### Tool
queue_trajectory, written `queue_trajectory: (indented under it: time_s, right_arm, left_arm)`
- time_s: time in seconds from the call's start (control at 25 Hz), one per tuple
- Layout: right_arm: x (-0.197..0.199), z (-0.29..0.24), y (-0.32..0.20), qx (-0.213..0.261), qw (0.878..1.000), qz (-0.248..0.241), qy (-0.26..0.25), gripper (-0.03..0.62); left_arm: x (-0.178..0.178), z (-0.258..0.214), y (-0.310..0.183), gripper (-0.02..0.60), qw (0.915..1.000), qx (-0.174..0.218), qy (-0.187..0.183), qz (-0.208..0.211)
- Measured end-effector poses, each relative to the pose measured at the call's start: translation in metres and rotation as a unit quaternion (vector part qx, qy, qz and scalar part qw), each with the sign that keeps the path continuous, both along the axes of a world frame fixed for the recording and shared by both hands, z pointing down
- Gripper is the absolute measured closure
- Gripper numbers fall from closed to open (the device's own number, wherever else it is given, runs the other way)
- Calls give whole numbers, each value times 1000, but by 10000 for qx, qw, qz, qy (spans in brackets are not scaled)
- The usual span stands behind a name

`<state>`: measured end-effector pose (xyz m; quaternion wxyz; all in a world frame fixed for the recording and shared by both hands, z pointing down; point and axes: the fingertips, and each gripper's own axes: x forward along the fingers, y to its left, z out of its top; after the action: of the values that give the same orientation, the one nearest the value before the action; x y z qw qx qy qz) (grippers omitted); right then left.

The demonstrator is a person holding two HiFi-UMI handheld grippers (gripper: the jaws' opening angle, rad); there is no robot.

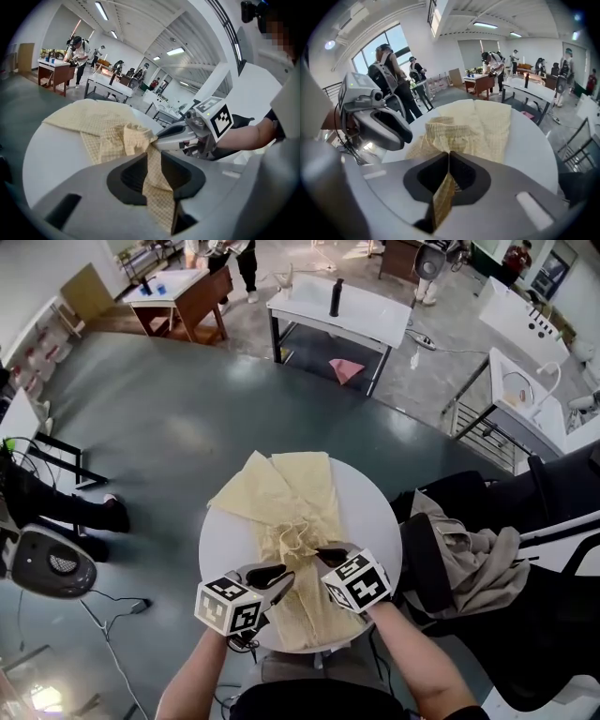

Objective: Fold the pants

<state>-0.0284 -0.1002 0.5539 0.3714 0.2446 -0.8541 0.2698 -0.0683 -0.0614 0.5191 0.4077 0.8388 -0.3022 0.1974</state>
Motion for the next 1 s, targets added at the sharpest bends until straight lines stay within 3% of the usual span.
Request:
queue_trajectory:
  time_s: [0.12, 0.28, 0.44, 0.64, 0.72, 0.84, 1.0]
  right_arm:
    - [23, 13, -11, -75, 9988, 333, 356, 583]
    - [43, 27, -16, -170, 9952, 523, 809, 553]
    - [48, 4, -17, 105, 9975, 552, 426, 499]
    - [46, -33, 14, 376, 9989, -149, -224, 514]
    - [44, -42, 35, 270, 9970, -542, -481, 483]
    - [41, -46, 72, 172, 9906, -1202, -625, 480]
    - [40, -40, 125, 217, 9755, -2110, -592, 441]
  left_arm:
    - [-4, 18, 3, 483, 9997, -139, -185, -19]
    - [-15, 49, 7, 457, 9966, -358, -739, 84]
    - [-20, 49, 14, 453, 9953, -324, -885, 226]
    - [-5, 28, 40, 506, 9936, -333, -800, 731]
    - [7, 21, 58, 509, 9903, -424, -766, 1080]
    - [21, 18, 87, 496, 9843, -556, -772, 1490]
    - [36, 21, 122, 488, 9794, -577, -865, 1730]
